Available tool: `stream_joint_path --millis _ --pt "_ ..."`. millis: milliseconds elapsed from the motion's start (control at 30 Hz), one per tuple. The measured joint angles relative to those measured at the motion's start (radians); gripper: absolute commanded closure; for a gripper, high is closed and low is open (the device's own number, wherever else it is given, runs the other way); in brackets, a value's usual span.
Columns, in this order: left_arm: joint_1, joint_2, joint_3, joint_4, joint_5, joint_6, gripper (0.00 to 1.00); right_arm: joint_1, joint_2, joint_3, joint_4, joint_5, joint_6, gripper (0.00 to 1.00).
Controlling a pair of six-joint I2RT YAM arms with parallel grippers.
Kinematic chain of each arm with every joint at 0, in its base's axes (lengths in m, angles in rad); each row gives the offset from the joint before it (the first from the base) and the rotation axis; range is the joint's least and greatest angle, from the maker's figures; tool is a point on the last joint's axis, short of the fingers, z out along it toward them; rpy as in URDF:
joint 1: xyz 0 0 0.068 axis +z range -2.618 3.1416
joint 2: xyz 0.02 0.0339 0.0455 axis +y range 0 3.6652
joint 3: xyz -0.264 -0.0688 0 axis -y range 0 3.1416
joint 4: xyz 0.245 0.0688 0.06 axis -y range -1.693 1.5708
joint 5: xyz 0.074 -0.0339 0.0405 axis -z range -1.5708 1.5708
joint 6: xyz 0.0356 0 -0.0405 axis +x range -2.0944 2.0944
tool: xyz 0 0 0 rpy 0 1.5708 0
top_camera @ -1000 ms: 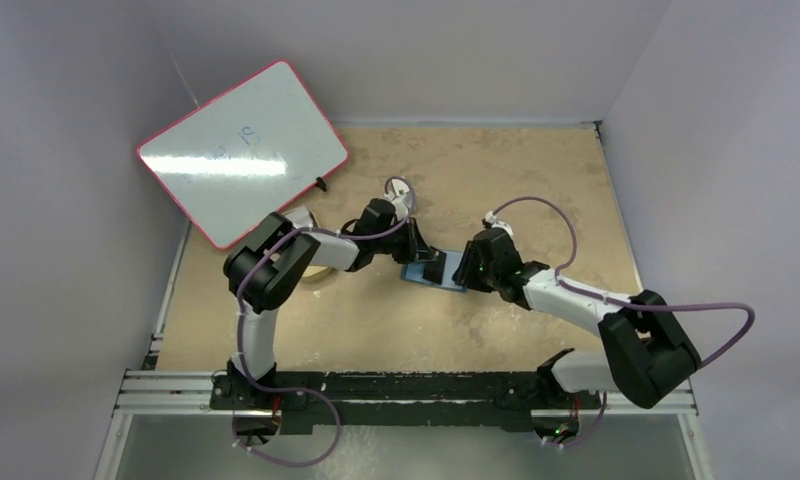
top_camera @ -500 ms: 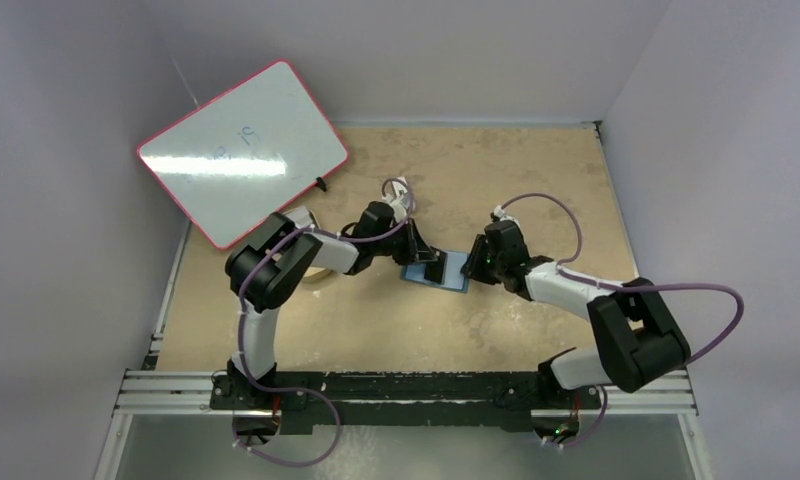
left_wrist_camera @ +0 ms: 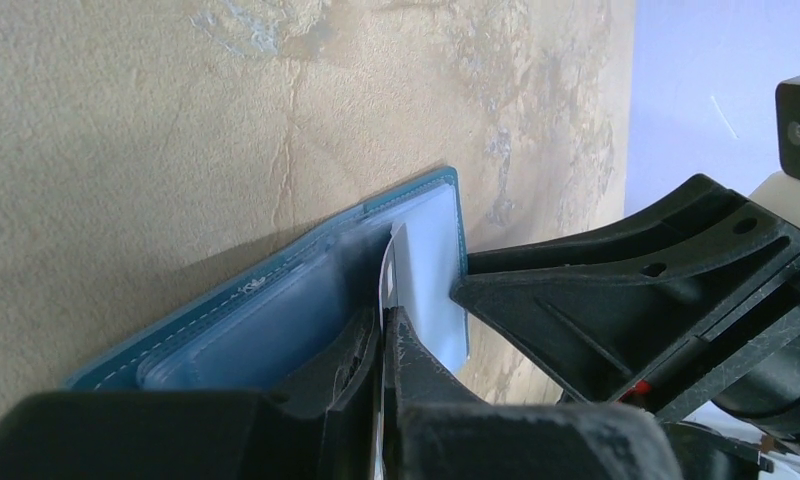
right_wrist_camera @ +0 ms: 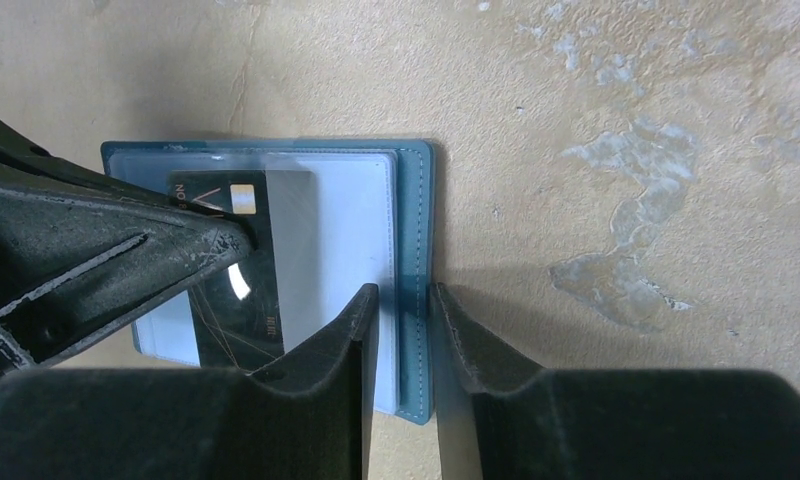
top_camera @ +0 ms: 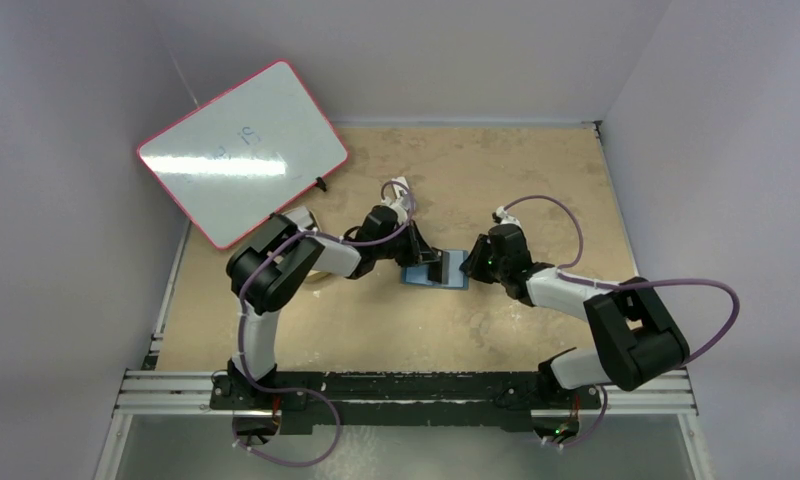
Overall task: Put the credit cards into the card holder
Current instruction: Insert the credit card into the card holder.
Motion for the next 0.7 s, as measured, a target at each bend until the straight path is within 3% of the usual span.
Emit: stream_joint_path --millis 133,433,700 --pt "-0.011 -0.025 -0.024 0.004 -0.048 -0.03 0.92 0.0 0.0 -0.017 0.034 -0.01 0.005 0.74" --pt "-0.023 -0.116 -0.089 -0.066 -0.176 -0.095 0.65 0.003 -0.002 -0.053 0.092 -0.086 0.032 0.73" --pt "-0.023 -0.173 -0.041 -0.255 -0.283 -0.05 0.63 0.003 -0.01 -0.077 0.129 -0.107 0.026 0.71"
